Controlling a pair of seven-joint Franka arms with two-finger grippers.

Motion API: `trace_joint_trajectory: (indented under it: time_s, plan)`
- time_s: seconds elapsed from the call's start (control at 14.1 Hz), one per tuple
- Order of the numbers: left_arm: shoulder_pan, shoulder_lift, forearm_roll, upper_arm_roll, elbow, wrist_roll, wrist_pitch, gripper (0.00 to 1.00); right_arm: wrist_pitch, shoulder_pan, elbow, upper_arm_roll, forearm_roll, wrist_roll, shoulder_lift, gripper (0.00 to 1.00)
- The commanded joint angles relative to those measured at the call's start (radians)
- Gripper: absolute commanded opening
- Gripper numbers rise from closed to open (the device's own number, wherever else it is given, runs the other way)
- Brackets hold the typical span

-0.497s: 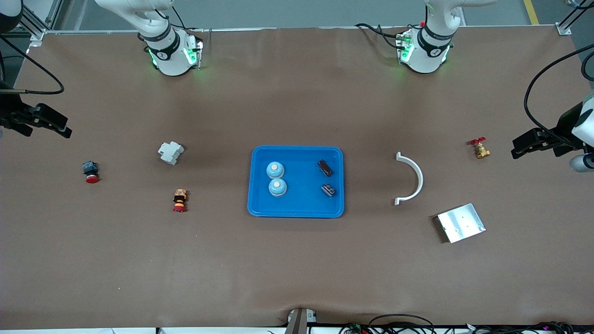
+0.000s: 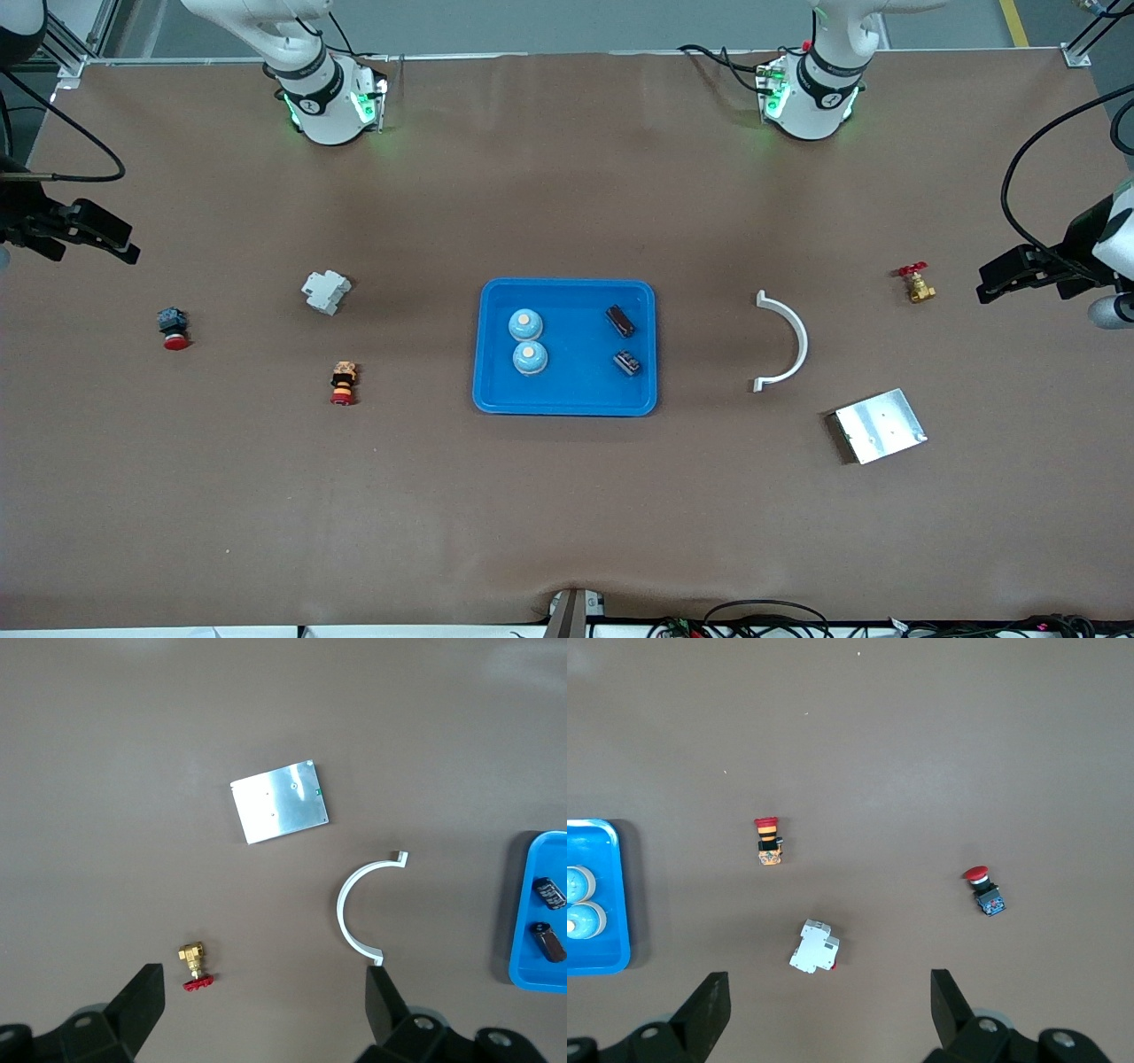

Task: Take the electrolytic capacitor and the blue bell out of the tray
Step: 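Move the right gripper and the left gripper toward the blue tray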

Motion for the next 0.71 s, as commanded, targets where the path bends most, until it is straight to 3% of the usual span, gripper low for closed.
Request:
trace_joint_trajectory:
  time_s: [0.0, 0.43, 0.64]
  plan:
    - [0.003, 0.001, -0.016, 0.002, 0.010, -0.011, -0.019, 1.00, 0.028, -0.009, -0.062, 0.021, 0.003, 0.015, -0.028, 1.00]
    - [-0.002, 0.006, -0.010, 0.000, 0.010, -0.082, -0.018, 1.00, 0.069, 0.094, -0.155, 0.022, 0.010, 0.185, -0.043, 1.00]
    - [0.000, 0.006, -0.020, -0.003, 0.009, -0.123, -0.018, 1.00, 0.145, 0.140, -0.246, 0.021, 0.130, 0.311, -0.046, 1.00]
